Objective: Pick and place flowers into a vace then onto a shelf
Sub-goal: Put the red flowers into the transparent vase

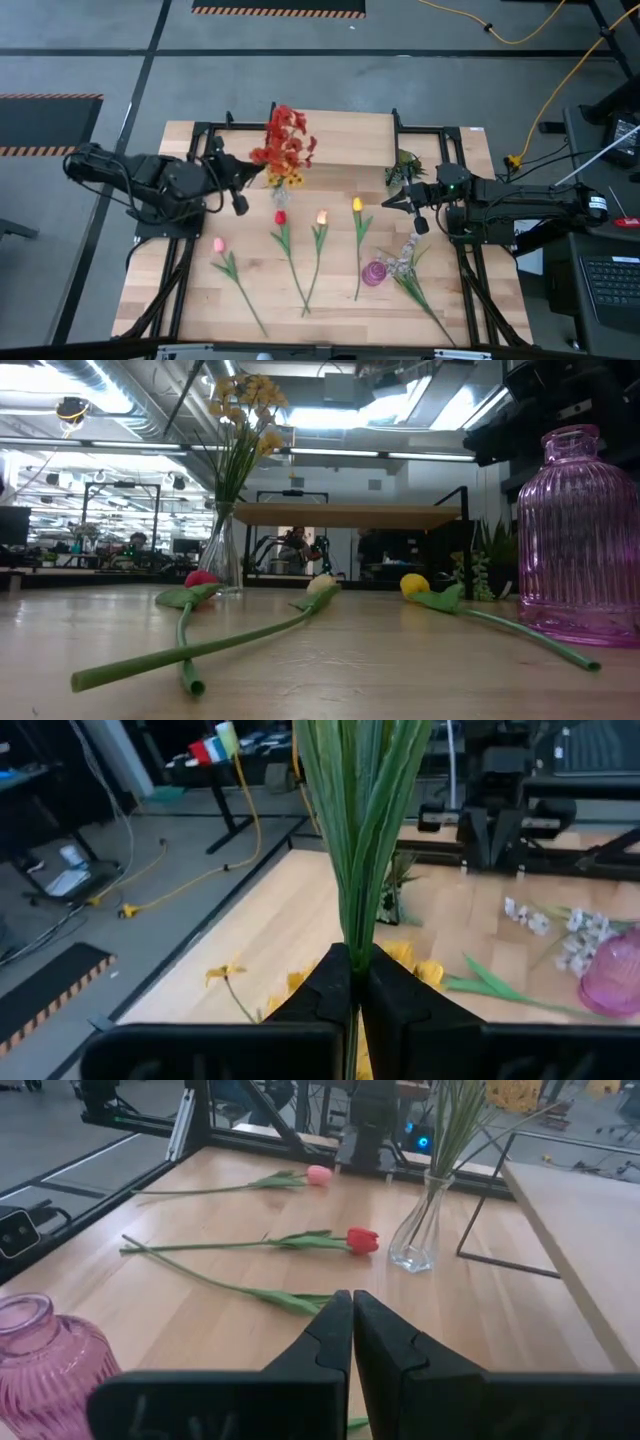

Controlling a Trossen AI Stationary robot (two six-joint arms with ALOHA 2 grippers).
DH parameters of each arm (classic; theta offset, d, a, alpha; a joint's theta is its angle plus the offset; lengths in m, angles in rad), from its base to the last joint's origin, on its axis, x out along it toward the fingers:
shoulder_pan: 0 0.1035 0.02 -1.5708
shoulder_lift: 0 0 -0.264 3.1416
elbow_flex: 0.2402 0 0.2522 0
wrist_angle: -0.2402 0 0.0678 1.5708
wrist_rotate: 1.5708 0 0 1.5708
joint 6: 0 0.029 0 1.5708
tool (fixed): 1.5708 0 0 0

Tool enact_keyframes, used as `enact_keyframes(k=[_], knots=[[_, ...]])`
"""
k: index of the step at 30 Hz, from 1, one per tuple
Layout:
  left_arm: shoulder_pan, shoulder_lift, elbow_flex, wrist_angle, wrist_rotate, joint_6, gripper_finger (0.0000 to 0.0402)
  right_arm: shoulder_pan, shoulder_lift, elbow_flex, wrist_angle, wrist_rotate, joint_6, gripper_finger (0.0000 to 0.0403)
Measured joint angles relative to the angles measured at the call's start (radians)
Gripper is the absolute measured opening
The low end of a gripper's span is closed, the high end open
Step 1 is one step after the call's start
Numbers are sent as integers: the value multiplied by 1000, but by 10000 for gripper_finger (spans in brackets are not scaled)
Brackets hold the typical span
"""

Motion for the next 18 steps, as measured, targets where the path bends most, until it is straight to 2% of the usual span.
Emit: enact_keyframes(k=[3,6,10,14,18], knots=[[50,-79,-100,105,59,81,6,0,0,0,6,0,0,18],[104,-150,-177,235,167,175,6,0,0,0,5,0,0,18],[173,-222,-255,319,255,234,6,0,0,0,13,0,0,18],[251,-263,-322,362,348,253,6,0,0,0,54,0,0,18],[328,-275,-394,507,468,324,6,0,0,0,112,0,0,18]])
